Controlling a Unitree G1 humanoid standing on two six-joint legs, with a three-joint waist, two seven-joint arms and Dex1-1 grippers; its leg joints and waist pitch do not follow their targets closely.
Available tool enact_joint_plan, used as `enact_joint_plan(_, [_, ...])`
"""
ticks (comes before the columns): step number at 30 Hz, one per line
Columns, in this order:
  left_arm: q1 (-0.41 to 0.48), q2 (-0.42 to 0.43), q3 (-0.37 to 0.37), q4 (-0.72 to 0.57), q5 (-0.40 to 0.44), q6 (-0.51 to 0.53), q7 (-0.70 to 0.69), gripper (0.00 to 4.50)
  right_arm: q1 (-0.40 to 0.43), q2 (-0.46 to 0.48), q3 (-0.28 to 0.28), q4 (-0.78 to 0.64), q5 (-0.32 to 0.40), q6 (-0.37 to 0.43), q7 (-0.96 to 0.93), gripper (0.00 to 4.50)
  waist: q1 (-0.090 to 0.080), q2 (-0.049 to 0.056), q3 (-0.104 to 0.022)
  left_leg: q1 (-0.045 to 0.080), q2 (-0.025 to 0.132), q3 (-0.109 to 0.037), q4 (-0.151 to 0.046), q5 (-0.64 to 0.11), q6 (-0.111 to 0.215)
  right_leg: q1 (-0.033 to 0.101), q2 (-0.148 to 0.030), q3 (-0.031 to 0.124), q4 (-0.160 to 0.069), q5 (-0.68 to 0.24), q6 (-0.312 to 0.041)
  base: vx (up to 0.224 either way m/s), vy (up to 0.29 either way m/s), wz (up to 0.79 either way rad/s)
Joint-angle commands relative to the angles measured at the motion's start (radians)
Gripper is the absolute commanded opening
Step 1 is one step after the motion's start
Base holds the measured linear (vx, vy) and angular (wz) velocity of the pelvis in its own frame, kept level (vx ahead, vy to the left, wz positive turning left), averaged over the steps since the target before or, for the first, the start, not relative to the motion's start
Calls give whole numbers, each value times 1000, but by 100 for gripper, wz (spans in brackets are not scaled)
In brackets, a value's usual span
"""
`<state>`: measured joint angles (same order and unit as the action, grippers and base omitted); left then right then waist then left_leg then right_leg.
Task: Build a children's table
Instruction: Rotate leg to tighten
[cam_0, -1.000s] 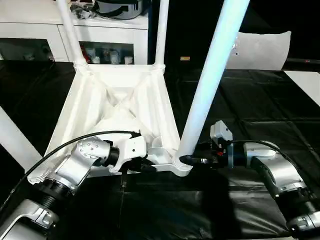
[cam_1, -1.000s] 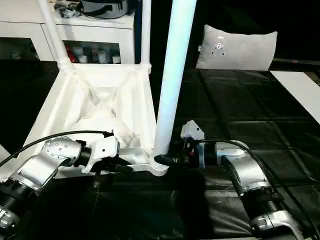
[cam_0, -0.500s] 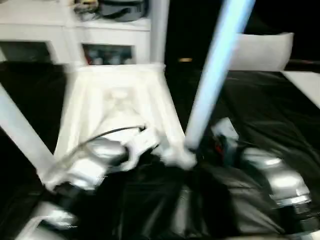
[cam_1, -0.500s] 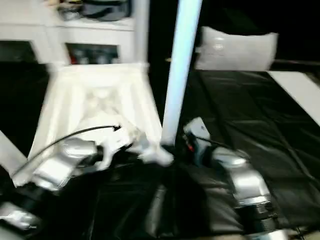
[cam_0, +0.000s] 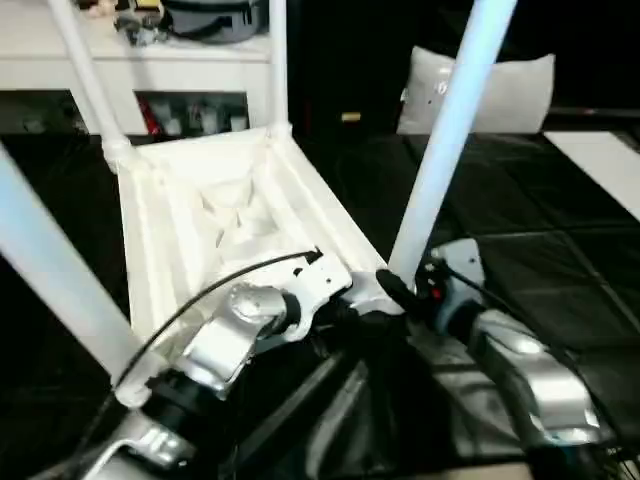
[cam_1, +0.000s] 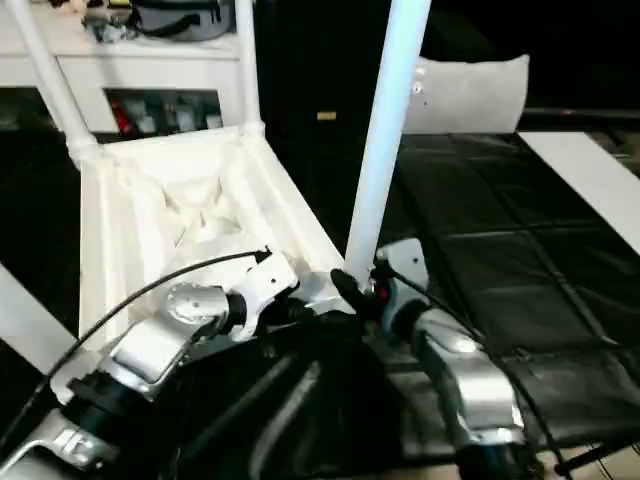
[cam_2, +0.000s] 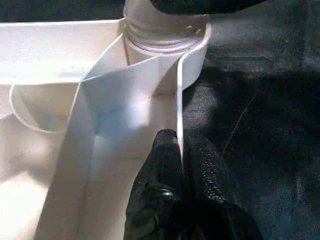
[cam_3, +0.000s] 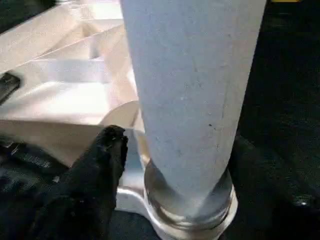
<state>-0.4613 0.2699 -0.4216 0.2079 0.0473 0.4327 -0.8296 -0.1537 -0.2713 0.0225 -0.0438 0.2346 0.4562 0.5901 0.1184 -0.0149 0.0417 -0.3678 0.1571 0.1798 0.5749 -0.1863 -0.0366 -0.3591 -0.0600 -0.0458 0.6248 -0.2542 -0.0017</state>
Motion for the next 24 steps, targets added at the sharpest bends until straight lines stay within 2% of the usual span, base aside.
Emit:
enact_joint_plan(1, [13,35,3,-2,18,-66,-21,0,15,-40,12,-48,49,-23,108,358,10,-11,-57,3,75,-36,-53,-35,75,38,-99,54,-62,148,-176,0,0,0])
enact_joint_plan(2, [20,56,-1,-8,13,-87,-50,0,20,-80,7,-58,59,-29,155,371,11,-12,-59,-1,71,-33,-46,12,101,37,-93,51,-50,256,-183,0,0,0])
enact_joint_plan(3, [32,80,-2,-19,1,-116,-90,0,27,-130,0,-68,69,-31,212,381,11,-13,-58,-2,71,-33,-44,14,110,37,-93,50,-48,283,-186,0,0,0])
enact_joint_plan(4, [34,83,-2,-21,-1,-121,-95,0,27,-135,-1,-69,71,-30,219,388,13,-13,-55,-3,73,-33,-44,-8,121,37,-94,48,-50,284,-191,0,0,0])
enact_joint_plan(5, [42,99,-4,-31,-15,-142,-128,0,30,-170,-8,-71,78,-29,261,388,12,-12,-54,-1,74,-32,-45,-23,123,36,-96,48,-52,268,-193,0,0,0])
enact_joint_plan(6, [50,123,-11,-42,-28,-162,-166,0,30,-213,-15,-69,86,-32,316,403,13,-11,-51,3,77,-32,-47,-58,119,34,-97,46,-58,194,-203,0,0,0])
enact_joint_plan(7, [50,124,-12,-43,-29,-165,-168,0,30,-216,-16,-69,86,-32,318,403,13,-11,-51,3,77,-32,-47,-58,119,34,-97,46,-58,194,-203,0,0,0])
enact_joint_plan(8, [55,146,-20,-46,-36,-198,-203,0,26,-250,-15,-63,90,-42,363,415,13,-13,-48,5,80,-31,-50,-83,109,32,-97,46,-63,119,-209,0,0,0])
enact_joint_plan(10, [56,164,-27,-43,-50,-237,-247,0,19,-282,-6,-50,99,-62,417,424,14,-14,-46,7,83,-31,-53,-101,99,29,-98,46,-67,63,-213,0,0,0])
enact_joint_plan(12, [57,174,-30,-41,-58,-258,-271,0,16,-299,-2,-43,104,-74,446,424,19,-10,-45,11,86,-31,-53,-118,90,26,-100,47,-69,26,-216,0,0,0])
enact_joint_plan(13, [54,184,-36,-38,-67,-276,-303,0,8,-314,3,-33,122,-75,493,424,23,-15,-44,12,86,-30,-53,-127,87,25,-101,48,-69,7,-218,0,0,0])
enact_joint_plan(14, [45,199,-45,-29,-77,-301,-358,0,-5,-338,22,-12,141,-83,565,400,26,-16,-45,15,87,-28,-53,-135,84,22,-102,49,-71,-11,-222,0,0,0])
enact_joint_plan(17, [33,217,-59,-19,-82,-323,-418,0,-24,-347,44,14,149,-92,622,379,33,-15,-45,14,89,-29,-53,-121,81,22,-103,49,-67,-10,-221,0,0,0])
enact_joint_plan(21, [18,232,-72,-5,-83,-350,-464,0,-50,-342,72,49,148,-109,677,352,41,-18,-48,15,87,-29,-50,-114,78,22,-104,46,-62,12,-232,0,0,0])
enact_joint_plan(23, [10,233,-74,7,-78,-361,-470,0,-62,-338,95,70,135,-120,698,324,45,-18,-48,15,89,-28,-50,-117,73,21,-104,47,-62,5,-232,0,0,0])
enact_joint_plan(24, [3,232,-74,21,-71,-372,-467,0,-71,-336,112,85,127,-125,713,316,46,-16,-49,15,89,-28,-50,-118,69,21,-104,47,-62,8,-232,0,0,0])
